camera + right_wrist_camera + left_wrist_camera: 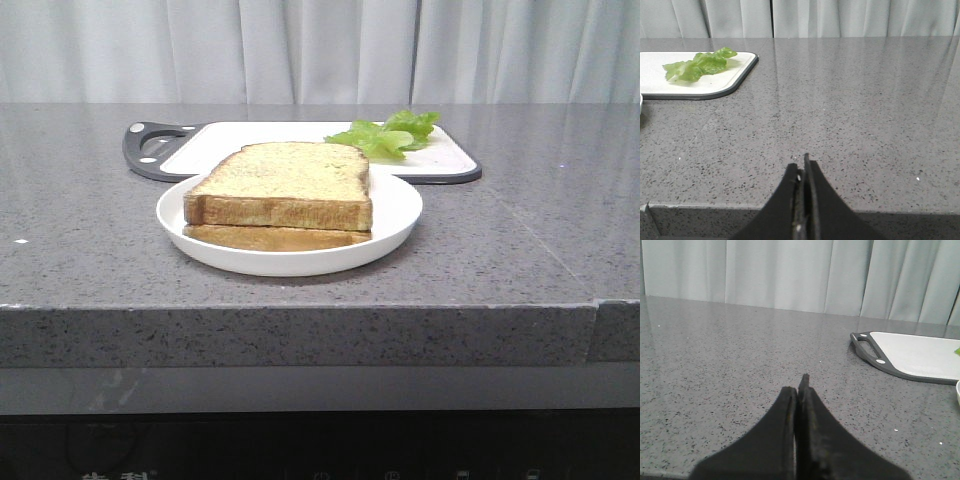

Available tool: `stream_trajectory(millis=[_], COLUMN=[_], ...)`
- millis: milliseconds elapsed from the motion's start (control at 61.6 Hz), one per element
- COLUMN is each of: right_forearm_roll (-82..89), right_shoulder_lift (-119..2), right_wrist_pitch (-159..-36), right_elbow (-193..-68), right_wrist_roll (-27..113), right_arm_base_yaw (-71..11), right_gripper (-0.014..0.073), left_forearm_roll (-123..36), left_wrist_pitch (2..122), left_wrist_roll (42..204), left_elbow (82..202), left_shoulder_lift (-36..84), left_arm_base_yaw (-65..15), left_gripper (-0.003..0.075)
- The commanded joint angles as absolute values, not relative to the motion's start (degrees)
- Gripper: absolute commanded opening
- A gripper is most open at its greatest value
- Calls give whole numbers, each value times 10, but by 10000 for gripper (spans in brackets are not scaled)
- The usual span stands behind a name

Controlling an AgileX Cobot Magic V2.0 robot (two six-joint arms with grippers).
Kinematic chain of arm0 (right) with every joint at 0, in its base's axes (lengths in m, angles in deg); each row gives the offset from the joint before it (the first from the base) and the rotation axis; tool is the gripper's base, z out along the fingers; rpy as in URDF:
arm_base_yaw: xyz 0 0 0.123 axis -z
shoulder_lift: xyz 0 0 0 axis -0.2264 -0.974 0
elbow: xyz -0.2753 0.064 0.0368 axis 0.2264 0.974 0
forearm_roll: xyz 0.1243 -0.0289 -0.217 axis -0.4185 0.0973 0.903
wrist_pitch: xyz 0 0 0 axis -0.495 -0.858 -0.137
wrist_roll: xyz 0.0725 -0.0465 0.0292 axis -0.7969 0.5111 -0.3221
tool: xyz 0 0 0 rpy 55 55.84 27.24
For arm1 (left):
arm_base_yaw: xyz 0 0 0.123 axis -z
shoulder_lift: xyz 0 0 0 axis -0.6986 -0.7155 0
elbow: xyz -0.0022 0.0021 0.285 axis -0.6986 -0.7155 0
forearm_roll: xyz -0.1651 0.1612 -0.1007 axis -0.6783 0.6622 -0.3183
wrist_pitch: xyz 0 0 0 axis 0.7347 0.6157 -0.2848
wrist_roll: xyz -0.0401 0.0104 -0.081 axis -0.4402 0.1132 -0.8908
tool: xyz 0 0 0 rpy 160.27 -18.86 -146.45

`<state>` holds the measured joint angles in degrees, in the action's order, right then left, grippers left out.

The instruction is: Left arm grabs bread, right arm adds lettuce

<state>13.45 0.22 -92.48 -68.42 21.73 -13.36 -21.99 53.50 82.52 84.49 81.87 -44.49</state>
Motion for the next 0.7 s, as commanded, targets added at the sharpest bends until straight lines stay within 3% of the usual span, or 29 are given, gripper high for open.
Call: stream_trajectory(millis=[0,195,681], right_forearm_roll=[135,135,135], right_shoulder_lift=[14,14,14], right_wrist_pitch=[-875,-875,-875], right_elbow=[-685,-685,-686], right_wrist_roll=[219,219,219], right_arm_base_yaw=[-132,-132,-132], right_gripper=[-67,-67,-67], left_forearm_roll=[-223,-116,-118], left_wrist_pitch=[486,507,489], left_wrist_roll=[822,844,844], left_elbow=[842,842,842], left_shoulder_lift=[829,829,829], left_arm_base_yaw=[-444,-444,-444], left_gripper=[-20,-20,-20])
